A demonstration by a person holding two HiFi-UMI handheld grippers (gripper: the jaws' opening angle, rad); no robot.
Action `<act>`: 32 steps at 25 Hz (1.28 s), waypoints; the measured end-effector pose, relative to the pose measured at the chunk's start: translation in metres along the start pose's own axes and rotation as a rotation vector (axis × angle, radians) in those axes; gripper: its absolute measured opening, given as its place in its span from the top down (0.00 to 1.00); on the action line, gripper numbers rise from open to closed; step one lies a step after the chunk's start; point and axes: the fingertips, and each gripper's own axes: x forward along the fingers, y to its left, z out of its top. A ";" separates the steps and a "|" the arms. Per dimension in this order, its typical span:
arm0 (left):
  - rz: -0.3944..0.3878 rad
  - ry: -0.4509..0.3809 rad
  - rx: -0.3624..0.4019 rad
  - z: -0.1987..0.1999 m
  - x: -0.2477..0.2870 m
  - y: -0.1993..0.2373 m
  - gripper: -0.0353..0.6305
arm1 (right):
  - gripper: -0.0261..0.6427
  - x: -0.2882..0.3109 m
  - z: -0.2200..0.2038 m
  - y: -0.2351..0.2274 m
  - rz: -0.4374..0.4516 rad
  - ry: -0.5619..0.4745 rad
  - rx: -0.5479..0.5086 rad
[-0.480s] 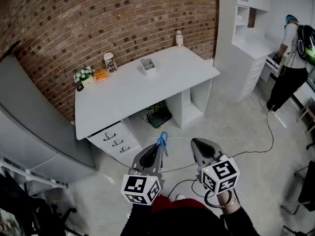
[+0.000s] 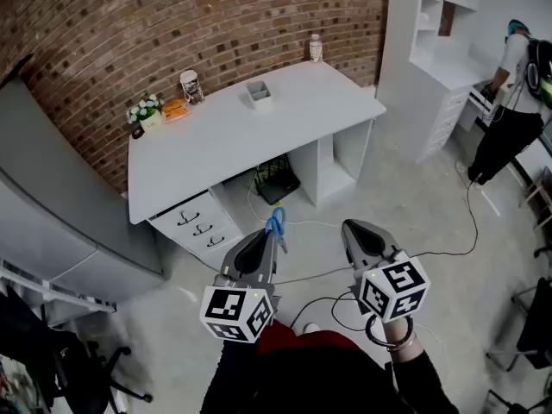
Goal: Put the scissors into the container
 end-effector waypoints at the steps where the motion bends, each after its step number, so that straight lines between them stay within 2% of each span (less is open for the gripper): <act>1: 0.002 0.001 0.000 0.000 0.000 0.001 0.91 | 0.95 0.000 0.000 -0.004 -0.007 -0.001 0.005; 9: 0.025 0.017 -0.020 -0.005 0.006 0.019 0.91 | 0.95 0.006 0.002 -0.029 -0.055 -0.002 0.035; 16: 0.006 0.026 -0.040 -0.008 0.031 0.044 0.91 | 0.95 0.038 0.002 -0.035 -0.069 0.024 0.027; 22: -0.014 0.041 -0.042 -0.009 0.073 0.073 0.91 | 0.95 0.085 0.003 -0.049 -0.073 0.049 0.020; 32: -0.026 0.066 -0.056 -0.001 0.145 0.149 0.91 | 0.95 0.196 0.018 -0.057 -0.050 0.071 0.010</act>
